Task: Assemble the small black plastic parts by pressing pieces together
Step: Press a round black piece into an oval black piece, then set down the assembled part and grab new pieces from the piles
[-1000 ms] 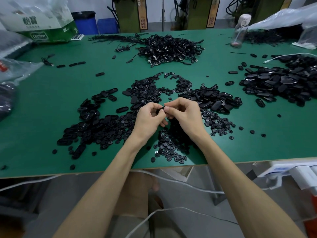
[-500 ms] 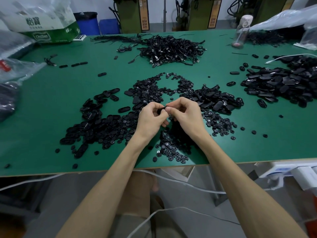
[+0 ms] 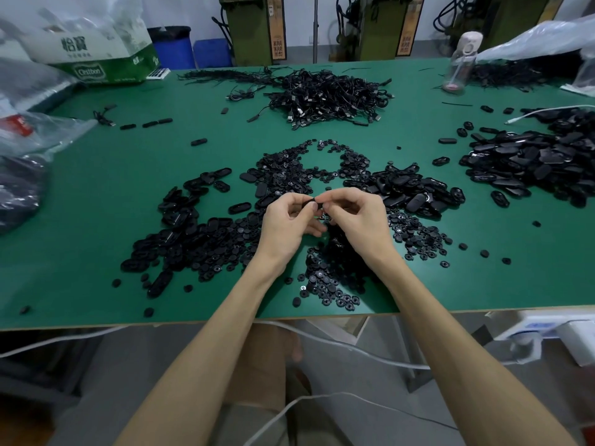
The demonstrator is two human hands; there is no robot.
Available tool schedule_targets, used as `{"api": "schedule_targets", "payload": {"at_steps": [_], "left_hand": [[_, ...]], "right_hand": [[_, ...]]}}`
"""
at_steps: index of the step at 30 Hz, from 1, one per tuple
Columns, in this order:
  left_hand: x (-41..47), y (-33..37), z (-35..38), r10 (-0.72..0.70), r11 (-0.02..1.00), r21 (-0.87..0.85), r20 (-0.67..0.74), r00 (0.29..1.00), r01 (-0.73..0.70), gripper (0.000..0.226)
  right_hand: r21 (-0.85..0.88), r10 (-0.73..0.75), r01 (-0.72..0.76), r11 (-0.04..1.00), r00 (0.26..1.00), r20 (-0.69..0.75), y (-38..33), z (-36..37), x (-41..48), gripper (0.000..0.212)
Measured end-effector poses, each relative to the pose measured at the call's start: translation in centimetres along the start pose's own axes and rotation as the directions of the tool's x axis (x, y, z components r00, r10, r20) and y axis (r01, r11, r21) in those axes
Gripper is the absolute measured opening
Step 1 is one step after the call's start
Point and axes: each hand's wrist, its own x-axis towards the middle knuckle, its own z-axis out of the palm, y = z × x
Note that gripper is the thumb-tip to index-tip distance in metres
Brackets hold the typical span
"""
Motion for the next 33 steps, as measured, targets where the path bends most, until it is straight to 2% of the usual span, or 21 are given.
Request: {"api": "schedule_targets", "payload": {"at_steps": [3, 6, 8, 10, 12, 13, 14, 15, 16, 17, 19, 21, 23, 25, 28, 30, 33], "left_hand": [[-0.1, 0.5, 0.3, 0.083, 0.993, 0.085, -0.061, 0.995, -0.078, 0.016], [-0.2, 1.3, 0.0, 0.232, 0.956, 0.223, -0.167, 0.958, -0.193, 0.017], [0.0, 1.7, -0.5, 0.252, 0.959, 0.190, -0.241, 0.937, -0.210, 0.018], [0.7, 2.2, -1.2, 0.073, 0.996, -0.018, -0.324, 0.943, -0.084, 0.020], [1.3, 2.8, -2.8, -0.169, 0.952, -0.300, -0.364, 0.916, 0.056, 0.020], [1.6, 2.8, -3.8, -0.225, 0.929, -0.361, -0.369, 0.902, 0.084, 0.019], [1.8, 2.7, -4.8, -0.224, 0.940, -0.327, -0.374, 0.900, 0.098, 0.019], [1.9, 2.7, -5.8, -0.158, 0.981, -0.167, -0.374, 0.914, 0.101, 0.020], [1.9, 2.7, -6.7, -0.057, 0.994, 0.063, -0.350, 0.935, 0.084, 0.022], [1.9, 2.6, -7.7, 0.049, 0.949, 0.310, -0.306, 0.951, 0.051, 0.024], [1.8, 2.6, -9.7, 0.163, 0.740, 0.673, -0.211, 0.964, 0.022, 0.026], [1.9, 2.5, -11.8, 0.156, 0.460, 0.882, -0.193, 0.969, 0.102, 0.026], [1.8, 2.5, -13.4, 0.043, 0.204, 0.943, -0.277, 0.960, 0.263, 0.031], [1.4, 2.7, -14.3, -0.066, 0.053, 0.939, -0.338, 0.939, 0.341, 0.044], [1.2, 2.3, -14.6, -0.106, 0.053, 0.950, -0.300, 0.948, 0.306, 0.035], [1.0, 2.0, -14.7, -0.069, 0.086, 0.956, -0.274, 0.959, 0.280, 0.021], [1.3, 1.8, -14.6, 0.009, 0.126, 0.958, -0.262, 0.965, 0.259, 0.013]], "right_hand": [[0.029, 0.022, -0.019, 0.999, 0.992, -0.123, -0.1, -0.2, 0.0, 0.022], [0.070, 0.088, -0.071, 0.995, 0.952, -0.294, -0.2, -0.4, 0.0, 0.031], [0.121, 0.153, -0.117, 0.986, 0.919, -0.363, 0.0, -0.7, 0.0, 0.046], [0.143, 0.222, -0.182, 0.973, 0.910, -0.351, 0.3, -0.8, 0.2, 0.063], [0.155, 0.260, -0.222, 0.963, 0.914, -0.311, 0.2, -0.7, 0.2, 0.073], [0.151, 0.251, -0.214, 0.965, 0.920, -0.300, 0.1, -0.7, 0.2, 0.074], [0.135, 0.226, -0.193, 0.972, 0.929, -0.295, -0.1, -0.7, 0.1, 0.075], [0.111, 0.194, -0.168, 0.979, 0.938, -0.288, -0.1, -0.6, 0.1, 0.075], [0.087, 0.163, -0.145, 0.986, 0.947, -0.276, -0.2, -0.6, 0.0, 0.074], [0.066, 0.140, -0.127, 0.990, 0.956, -0.258, -0.2, -0.6, 0.0, 0.073], [0.011, 0.096, -0.096, 0.995, 0.973, -0.210, -0.5, -0.5, -0.1, 0.063], [-0.134, 0.022, -0.043, 0.990, 0.987, -0.159, -0.5, -0.3, 0.0, 0.044], [-0.292, -0.030, 0.007, 0.956, 0.997, -0.076, -0.3, 0.0, 0.0, 0.028], [-0.372, -0.008, 0.015, 0.928, 1.000, 0.020, -0.3, 0.4, 0.0, 0.026], [-0.469, 0.069, -0.017, 0.883, 0.993, 0.094, 0.1, 0.7, 0.2, 0.039], [-0.527, 0.075, 0.003, 0.850, 0.989, 0.126, 0.4, 0.9, 0.2, 0.045], [-0.606, 0.034, 0.088, 0.790, 0.982, 0.186, 0.7, 1.2, 0.1, 0.048]]}}
